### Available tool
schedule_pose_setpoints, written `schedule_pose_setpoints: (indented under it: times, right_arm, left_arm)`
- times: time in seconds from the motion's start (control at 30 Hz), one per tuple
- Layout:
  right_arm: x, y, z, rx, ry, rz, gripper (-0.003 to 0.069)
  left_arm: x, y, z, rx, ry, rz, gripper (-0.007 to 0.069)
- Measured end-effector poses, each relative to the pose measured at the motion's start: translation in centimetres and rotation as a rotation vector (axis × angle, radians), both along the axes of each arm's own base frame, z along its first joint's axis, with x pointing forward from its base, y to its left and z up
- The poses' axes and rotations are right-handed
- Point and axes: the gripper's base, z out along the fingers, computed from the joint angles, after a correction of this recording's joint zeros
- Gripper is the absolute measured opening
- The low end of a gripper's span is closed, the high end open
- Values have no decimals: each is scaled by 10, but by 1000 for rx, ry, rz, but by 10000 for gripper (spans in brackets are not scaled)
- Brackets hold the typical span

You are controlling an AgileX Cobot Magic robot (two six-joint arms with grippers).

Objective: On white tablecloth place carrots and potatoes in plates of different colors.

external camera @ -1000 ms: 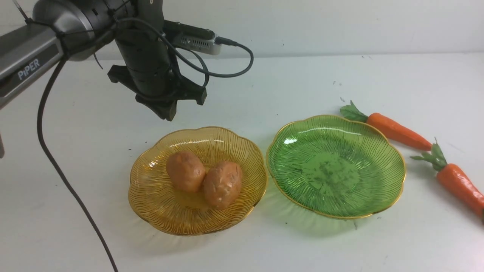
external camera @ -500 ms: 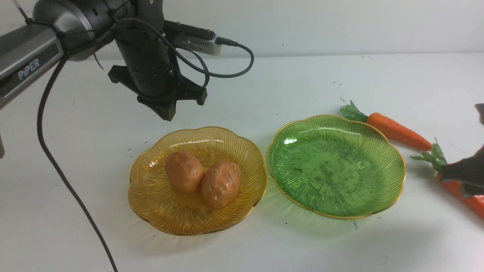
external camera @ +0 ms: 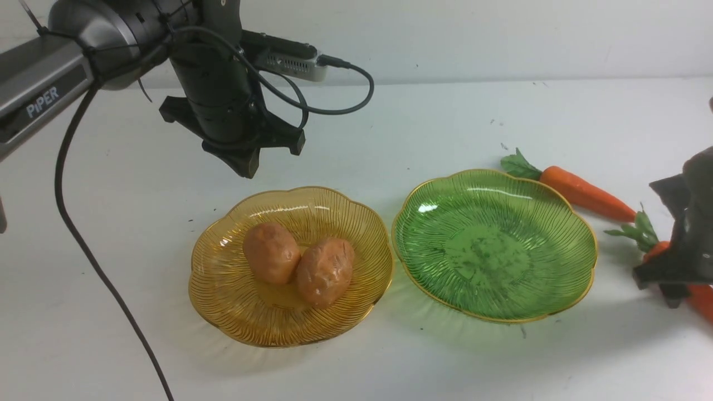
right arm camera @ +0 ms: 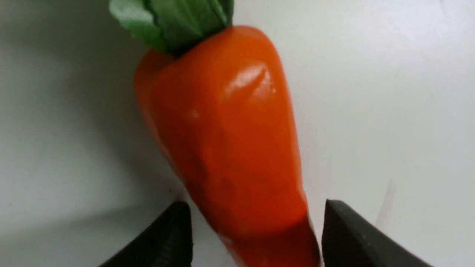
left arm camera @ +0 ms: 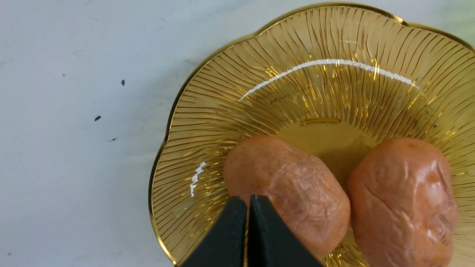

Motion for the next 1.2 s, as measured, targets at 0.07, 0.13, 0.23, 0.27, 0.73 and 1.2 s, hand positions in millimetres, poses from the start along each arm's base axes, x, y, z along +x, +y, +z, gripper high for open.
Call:
schedule_pose_setpoints:
  times: [0.07,0.13,0.23,0.27,0.73,1.2]
  right_arm:
    - [0,0,0,0,0,0,426]
    - [0,0,0,0,3,-2,357]
    - [0,0,1,-5,14,-8,260]
    - [0,-1,3,-13,23,-14,260]
    - [37,18,114,199,-127,-135,260]
    - [51,145,61,408,-67,355,540]
  left_arm:
    - [0,0,0,0,0,0,-3]
    - [0,0,0,0,0,0,-3]
    - [0,0,0,0,1,0,-3]
    - [0,0,-1,1,2,0,-3]
    - [2,-1,-5,4,11,0,-3]
    - [2,-1,-5,3,9,0,-3]
